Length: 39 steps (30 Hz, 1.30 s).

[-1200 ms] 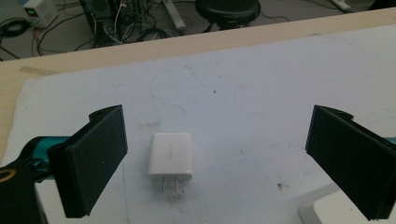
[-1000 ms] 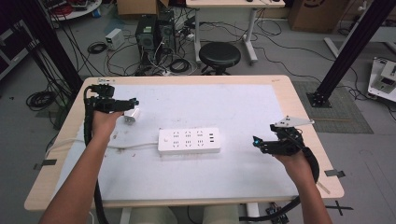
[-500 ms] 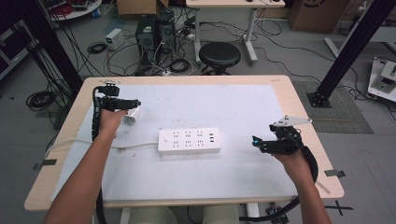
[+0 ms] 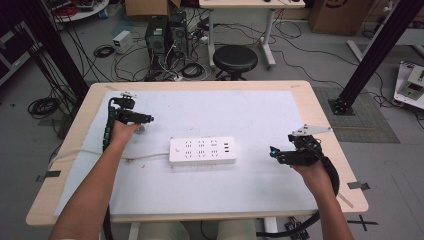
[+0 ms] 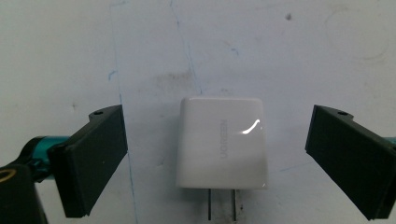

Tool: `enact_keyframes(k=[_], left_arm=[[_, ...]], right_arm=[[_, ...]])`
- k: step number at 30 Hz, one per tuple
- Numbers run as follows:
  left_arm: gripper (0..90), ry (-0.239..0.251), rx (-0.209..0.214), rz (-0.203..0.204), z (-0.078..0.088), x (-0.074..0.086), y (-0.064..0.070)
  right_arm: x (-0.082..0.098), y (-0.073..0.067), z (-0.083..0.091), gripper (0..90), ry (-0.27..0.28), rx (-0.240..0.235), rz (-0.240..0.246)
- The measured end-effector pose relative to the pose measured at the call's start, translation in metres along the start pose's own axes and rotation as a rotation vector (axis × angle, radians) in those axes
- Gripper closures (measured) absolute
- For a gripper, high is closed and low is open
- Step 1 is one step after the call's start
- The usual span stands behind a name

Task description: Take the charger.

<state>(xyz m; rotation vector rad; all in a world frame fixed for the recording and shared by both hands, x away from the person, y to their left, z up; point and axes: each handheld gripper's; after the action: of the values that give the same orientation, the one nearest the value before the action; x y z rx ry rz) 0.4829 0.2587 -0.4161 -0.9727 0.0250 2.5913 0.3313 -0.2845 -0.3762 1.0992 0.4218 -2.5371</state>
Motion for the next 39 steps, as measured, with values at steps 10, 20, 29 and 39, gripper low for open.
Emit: enact_keyframes(k=[10, 20, 29, 39], left_arm=[[18.6, -0.044, 0.006, -0.015, -0.012, 0.008, 0.001], [30.2, -0.043, 0.028, -0.033, -0.013, 0.012, 0.001], [42.4, -0.029, 0.03, -0.05, -0.01, 0.013, 0.003], [42.6, 0.062, 0.027, -0.029, 0.004, 0.02, 0.006]], right_arm=[[0.001, 0.001, 0.0, 18.3, -0.002, 0.004, -0.005], [0.002, 0.003, 0.001, 18.3, -0.001, 0.002, -0.007], [0.002, 0.002, 0.0, 18.3, -0.002, 0.0, -0.008], [0.005, 0.002, -0.001, 18.4, -0.008, -0.005, -0.008]])
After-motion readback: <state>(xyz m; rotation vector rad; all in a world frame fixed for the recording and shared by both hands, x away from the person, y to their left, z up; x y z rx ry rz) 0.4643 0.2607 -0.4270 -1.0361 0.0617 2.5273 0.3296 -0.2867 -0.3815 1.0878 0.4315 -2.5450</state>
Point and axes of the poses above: each handheld gripper's, and its own axes: z roughly backward along the jaws, x roughly out of its underside, y roughly to its right, and after that the axes turned 11 degrees about -z, right-handed
